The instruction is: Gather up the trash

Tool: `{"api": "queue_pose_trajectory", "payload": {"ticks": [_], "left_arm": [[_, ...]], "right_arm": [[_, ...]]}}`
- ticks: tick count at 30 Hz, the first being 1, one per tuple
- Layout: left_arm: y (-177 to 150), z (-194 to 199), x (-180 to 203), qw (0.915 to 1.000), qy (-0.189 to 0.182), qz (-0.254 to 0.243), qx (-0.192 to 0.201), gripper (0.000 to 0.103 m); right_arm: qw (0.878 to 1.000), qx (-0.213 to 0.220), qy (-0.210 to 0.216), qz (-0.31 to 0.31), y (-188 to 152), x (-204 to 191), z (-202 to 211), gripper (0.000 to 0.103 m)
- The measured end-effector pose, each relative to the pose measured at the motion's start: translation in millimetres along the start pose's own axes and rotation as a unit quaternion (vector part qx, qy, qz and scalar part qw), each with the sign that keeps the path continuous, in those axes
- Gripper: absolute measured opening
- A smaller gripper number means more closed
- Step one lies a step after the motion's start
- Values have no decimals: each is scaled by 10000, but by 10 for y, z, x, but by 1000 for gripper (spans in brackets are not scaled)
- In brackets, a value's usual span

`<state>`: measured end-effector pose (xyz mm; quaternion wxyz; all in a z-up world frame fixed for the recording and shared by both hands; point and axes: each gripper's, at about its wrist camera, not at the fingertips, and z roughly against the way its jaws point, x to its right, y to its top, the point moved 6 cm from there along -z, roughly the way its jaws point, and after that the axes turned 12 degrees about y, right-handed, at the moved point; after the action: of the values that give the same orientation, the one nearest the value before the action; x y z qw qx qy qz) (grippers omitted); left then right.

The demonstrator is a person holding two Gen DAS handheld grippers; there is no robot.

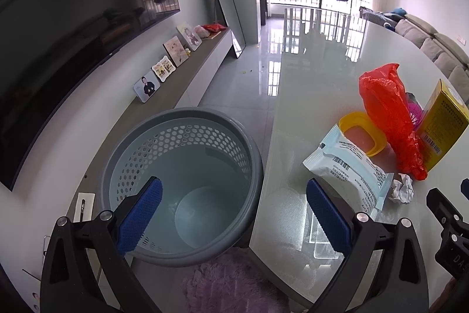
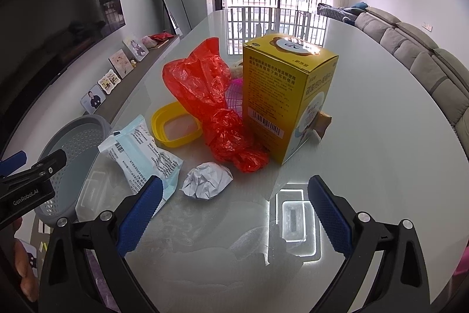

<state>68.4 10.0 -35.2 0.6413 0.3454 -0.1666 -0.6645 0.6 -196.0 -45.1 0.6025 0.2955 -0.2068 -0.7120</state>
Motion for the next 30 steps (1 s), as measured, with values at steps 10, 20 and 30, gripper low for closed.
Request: {"api": "queue_pose_trajectory", "payload": {"ticks": [10, 20, 30], "left_arm": [[3, 50, 3, 10000, -20, 18, 38, 97], [6, 87, 1, 10000, -27, 10, 53, 97], [11, 93, 4, 10000, -32, 8, 57, 97]], "right_arm": [[10000, 11, 45, -37, -20, 1, 31, 95], [9999, 53, 77, -44, 9, 12, 88, 95], [9999, 70, 98, -35, 17, 0, 103, 95]]}}
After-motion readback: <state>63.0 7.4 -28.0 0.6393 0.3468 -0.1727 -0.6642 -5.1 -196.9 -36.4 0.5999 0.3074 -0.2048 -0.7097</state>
